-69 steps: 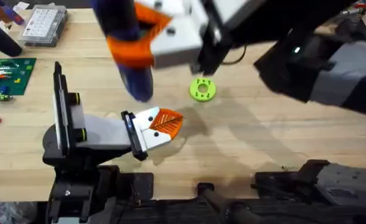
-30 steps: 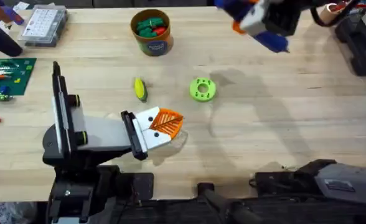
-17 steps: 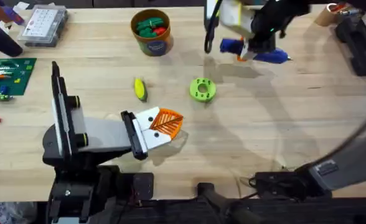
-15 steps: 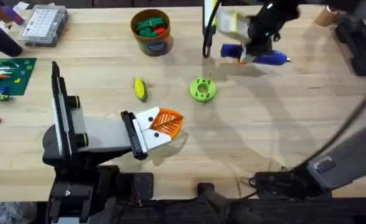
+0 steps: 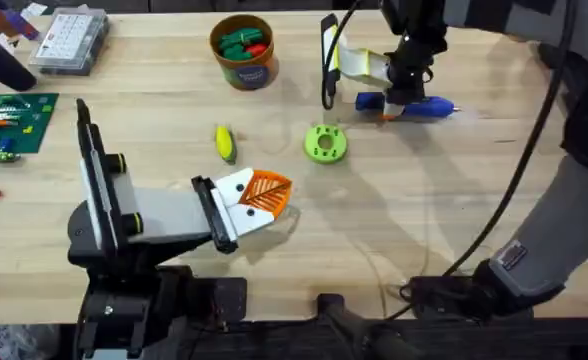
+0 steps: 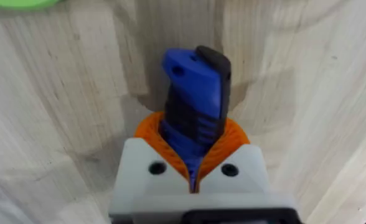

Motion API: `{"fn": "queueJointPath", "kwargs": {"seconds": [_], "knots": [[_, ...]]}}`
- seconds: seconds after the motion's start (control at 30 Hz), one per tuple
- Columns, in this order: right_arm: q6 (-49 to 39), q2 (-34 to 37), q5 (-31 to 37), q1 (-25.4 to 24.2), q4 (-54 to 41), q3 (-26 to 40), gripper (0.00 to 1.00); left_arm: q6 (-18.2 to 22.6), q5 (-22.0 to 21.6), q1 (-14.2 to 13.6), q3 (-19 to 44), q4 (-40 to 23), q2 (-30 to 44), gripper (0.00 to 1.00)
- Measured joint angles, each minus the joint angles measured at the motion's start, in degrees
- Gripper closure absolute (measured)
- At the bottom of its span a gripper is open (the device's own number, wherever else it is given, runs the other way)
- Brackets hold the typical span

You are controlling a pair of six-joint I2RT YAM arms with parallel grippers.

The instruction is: Pick up the gripper from the table and insert it into the empty holder that is missing its gripper. Then pick up a screw, insert it into the mounting hole, and use the screwdriver to tighten it. Finally, clean up the table by picking up the vegetable and placing it into the bucket.

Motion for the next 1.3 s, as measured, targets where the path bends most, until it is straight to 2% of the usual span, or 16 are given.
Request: {"fn": "queueJointPath", "kwargs": {"seconds": [0.1, 0.13, 0.17, 0.3, 0.33, 0.37, 0.43, 0.67, 0.8, 0.83, 0.87, 1.0, 1.17, 1.3], "knots": [[0.0, 0.0, 0.15, -0.22, -0.02, 0.0, 0.988, 0.0, -0.32, 0.0, 0.0, 0.04, 0.0, 0.997], [0.1, 0.0, 0.24, -0.3, -0.02, 0.0, 0.918, 0.0, -0.41, 0.0, 0.0, 0.06, 0.0, 0.997], [0.0, 0.02, 0.38, -0.36, -0.1, 0.0, 0.779, 0.31, -0.54, 0.0, 0.0, 0.1, 0.0, 0.938], [-0.02, 0.0, 1.1, -0.37, -0.04, 0.1, 0.188, 0.39, -0.9, 0.0, 0.0, 0.17, 0.0, 0.324], [-0.15, 0.0, 1.21, -0.37, -0.06, 0.12, 0.072, 0.39, -0.98, 0.0, 0.0, 0.19, 0.0, 0.166], [-0.06, 0.0, 1.28, -0.37, -0.05, 0.15, 0.023, 0.36, -1.08, 0.0, 0.0, 0.2, 0.0, 0.065], [0.09, 0.0, 1.34, -0.37, -0.1, 0.2, 0.007, 0.37, -1.25, 0.0, 0.0, 0.23, 0.0, 0.018], [2.69, -0.47, 1.48, -0.37, -0.7, 0.22, 0.005, 0.39, -1.53, 0.0, 0.0, 0.26, 0.0, 0.014], [10.27, -2.35, 1.49, -0.36, -0.96, 0.22, 0.003, 0.39, -1.53, 0.0, 0.0, 0.26, 0.0, 0.014], [13.37, -3.11, 1.49, -0.33, -0.98, 0.22, 0.003, 0.39, -1.53, 0.0, 0.0, 0.26, 0.0, 0.015], [21.26, -5.47, 1.49, -0.07, -0.98, 0.24, 0.004, 0.39, -1.66, 0.0, 0.0, 0.28, 0.0, 0.014], [29.96, -9.69, 1.47, 1.0, -1.08, 0.26, 0.004, 0.35, -1.84, 0.0, 0.0, 0.3, 0.0, 0.015], [35.51, -16.41, 1.46, 3.56, -2.41, 0.32, 0.004, -0.19, -3.56, 0.0, 0.0, 1.51, 0.0, 0.014], [37.09, -20.65, 1.44, 5.45, -3.62, 0.39, 0.003, -2.54, -5.73, 0.0, 0.0, 3.79, 0.0, 0.014]]}}
